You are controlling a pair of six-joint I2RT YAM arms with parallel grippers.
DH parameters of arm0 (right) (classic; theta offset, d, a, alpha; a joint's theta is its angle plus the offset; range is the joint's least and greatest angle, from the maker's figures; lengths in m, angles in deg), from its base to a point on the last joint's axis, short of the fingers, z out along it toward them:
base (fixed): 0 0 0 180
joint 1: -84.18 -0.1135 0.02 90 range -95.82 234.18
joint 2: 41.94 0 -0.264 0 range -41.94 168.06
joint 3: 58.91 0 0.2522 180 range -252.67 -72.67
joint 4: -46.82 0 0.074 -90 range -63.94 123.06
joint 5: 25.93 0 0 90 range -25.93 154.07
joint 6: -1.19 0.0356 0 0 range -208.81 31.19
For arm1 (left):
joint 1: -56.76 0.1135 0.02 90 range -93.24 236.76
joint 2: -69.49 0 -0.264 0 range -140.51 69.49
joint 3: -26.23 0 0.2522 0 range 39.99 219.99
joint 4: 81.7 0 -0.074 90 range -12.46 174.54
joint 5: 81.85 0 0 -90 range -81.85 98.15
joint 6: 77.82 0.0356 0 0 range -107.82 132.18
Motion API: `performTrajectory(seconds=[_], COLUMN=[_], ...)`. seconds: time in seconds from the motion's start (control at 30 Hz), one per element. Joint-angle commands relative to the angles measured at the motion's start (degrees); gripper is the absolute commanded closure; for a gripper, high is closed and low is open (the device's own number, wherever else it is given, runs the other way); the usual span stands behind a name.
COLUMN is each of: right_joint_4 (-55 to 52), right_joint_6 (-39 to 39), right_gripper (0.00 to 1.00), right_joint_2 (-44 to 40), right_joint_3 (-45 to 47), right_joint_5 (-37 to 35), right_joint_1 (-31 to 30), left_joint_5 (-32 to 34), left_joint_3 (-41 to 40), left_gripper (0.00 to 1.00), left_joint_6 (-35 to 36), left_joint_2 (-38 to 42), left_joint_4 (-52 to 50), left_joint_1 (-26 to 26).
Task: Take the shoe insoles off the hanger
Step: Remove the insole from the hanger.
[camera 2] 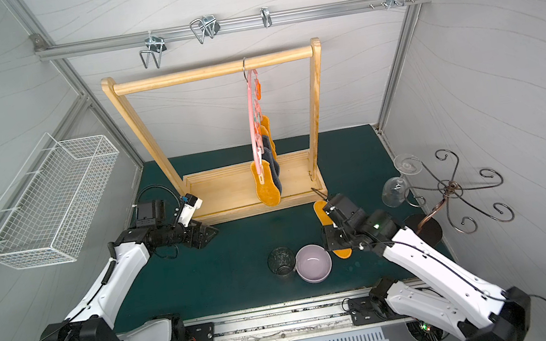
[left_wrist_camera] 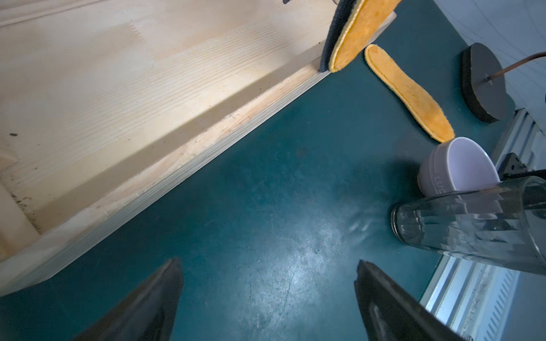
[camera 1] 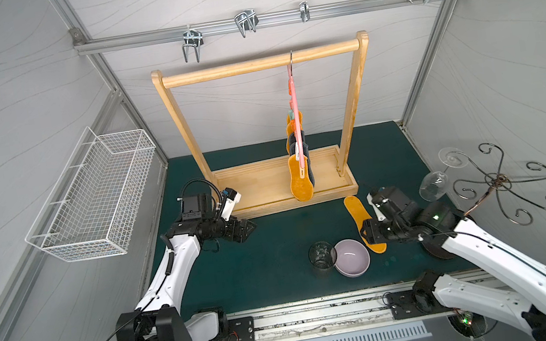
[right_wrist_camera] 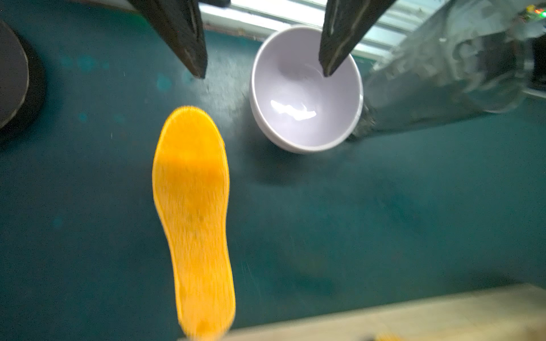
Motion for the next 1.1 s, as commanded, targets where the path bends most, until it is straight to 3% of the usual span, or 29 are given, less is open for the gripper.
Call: performTrajectory(seconds=[0.0, 0.1, 0.17, 0.3, 0.4, 0.63, 0.87, 1.07], right_joint_4=[20.32, 37.1, 45.42, 47.11, 49.09, 57.67, 65.08, 64.57], right_joint_6=[-11.66, -18.66, -27.05, -35.16, -41.24, -43.17, -46.43, -50.62], right_gripper=[0.38, 0.37, 0.35, 0.25, 0.23, 0.21, 0.21, 0.22], right_joint_2=[-7.12, -10.91, -10.04, -2.62, 3.5, 18.27, 31.19, 38.57], right_joint_3=[3.56, 9.94, 12.02, 7.11, 3.81, -1.76, -6.82, -11.54], right_joint_5=[0.49, -2.77, -1.33, 3.31, 12.39, 28.23, 39.47, 48.85], right_joint_1=[0.62, 0.76, 1.26, 2.91, 4.43, 8.9, 13.39, 14.81], left_joint_5=[-4.54, -4.95, -5.37, -5.78, -6.35, -6.67, -6.56, -5.64], left_joint_3=[1.88, 1.67, 1.34, 1.05, 0.92, 0.61, 0.45, 0.53], left_gripper=[0.04, 0.05, 0.05, 0.05, 0.05, 0.05, 0.05, 0.05], left_joint_6=[1.69, 1.83, 2.08, 2.6, 2.94, 3.58, 4.54, 4.63], left_joint_2=[1.54, 2.07, 2.55, 3.06, 3.01, 3.82, 4.38, 3.83], left_joint_4=[-0.13, 0.22, 0.23, 0.08, 0.07, -0.08, -0.43, -0.61], left_joint_1=[0.19, 0.25, 0.19, 0.2, 0.19, 0.19, 0.19, 0.25])
